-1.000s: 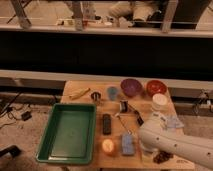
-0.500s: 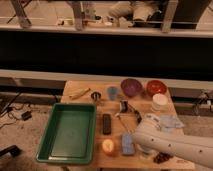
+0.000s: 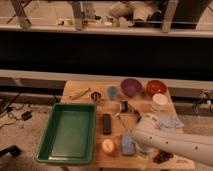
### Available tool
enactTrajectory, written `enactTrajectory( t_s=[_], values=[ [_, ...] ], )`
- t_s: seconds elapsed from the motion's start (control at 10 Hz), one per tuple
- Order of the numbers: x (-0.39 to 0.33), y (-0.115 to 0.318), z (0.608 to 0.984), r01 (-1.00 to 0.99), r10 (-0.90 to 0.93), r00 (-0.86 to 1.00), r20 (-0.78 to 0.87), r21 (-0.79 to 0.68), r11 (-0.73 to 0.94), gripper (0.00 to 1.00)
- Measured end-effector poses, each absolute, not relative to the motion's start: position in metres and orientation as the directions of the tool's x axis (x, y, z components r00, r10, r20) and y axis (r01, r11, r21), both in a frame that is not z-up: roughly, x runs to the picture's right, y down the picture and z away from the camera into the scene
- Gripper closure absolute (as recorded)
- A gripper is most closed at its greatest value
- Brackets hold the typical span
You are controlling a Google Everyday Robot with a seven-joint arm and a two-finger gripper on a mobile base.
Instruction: Place pepper in red bowl
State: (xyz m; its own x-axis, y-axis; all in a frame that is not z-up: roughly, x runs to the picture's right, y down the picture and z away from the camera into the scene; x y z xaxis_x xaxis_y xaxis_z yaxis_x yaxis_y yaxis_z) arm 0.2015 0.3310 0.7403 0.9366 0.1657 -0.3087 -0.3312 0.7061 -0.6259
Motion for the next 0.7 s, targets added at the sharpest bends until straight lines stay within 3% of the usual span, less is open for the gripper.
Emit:
enactTrajectory(
  t_s=[0.7],
  values=[
    [0.226, 0.334, 0.748, -0.425, 0.301, 0.905, -0.3, -0.631, 0.649, 0.2]
  ],
)
